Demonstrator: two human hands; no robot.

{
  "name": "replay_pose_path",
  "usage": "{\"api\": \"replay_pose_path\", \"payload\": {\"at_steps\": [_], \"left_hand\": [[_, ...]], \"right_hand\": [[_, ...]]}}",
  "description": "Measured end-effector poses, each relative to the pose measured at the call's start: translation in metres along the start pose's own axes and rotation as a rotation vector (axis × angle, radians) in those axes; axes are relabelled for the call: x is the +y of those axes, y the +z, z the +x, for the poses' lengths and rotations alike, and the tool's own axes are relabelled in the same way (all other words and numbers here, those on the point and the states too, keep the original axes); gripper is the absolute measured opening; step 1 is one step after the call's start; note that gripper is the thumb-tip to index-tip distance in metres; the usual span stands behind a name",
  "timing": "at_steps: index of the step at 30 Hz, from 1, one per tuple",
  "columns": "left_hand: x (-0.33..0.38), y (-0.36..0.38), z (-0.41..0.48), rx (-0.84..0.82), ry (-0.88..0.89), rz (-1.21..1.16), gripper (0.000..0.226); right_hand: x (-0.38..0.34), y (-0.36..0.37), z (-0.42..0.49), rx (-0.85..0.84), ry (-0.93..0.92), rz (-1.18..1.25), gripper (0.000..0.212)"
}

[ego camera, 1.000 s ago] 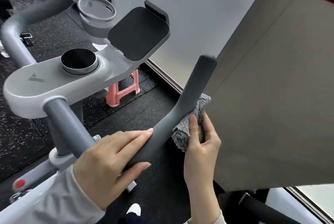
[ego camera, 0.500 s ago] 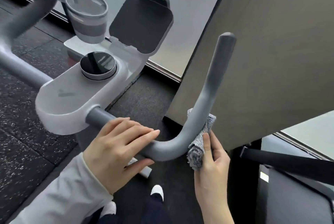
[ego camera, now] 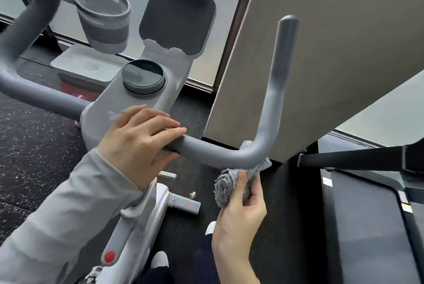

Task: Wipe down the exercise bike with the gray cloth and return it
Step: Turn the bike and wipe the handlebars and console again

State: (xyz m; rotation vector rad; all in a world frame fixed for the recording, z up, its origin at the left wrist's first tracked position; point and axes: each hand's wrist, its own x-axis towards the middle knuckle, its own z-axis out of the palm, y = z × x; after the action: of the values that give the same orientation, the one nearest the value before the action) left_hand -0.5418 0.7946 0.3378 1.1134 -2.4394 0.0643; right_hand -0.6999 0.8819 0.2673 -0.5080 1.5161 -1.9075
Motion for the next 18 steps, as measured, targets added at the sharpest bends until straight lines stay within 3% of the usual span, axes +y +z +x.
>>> {"api": "replay_pose_path", "payload": {"at_steps": [11, 18], "left_hand": [[-0.021, -0.007, -0.012, 0.065, -0.011, -0.131, 0.032], [-0.029, -0.006, -0.025, 0.130, 0.022, -0.091, 0.029]], "right_hand": [[0.016, 0.075, -0.039, 0.088, 0.163, 0.110, 0.059], [0.027, 0.103, -0.051, -0.017, 0.203, 0.139, 0.059]]}}
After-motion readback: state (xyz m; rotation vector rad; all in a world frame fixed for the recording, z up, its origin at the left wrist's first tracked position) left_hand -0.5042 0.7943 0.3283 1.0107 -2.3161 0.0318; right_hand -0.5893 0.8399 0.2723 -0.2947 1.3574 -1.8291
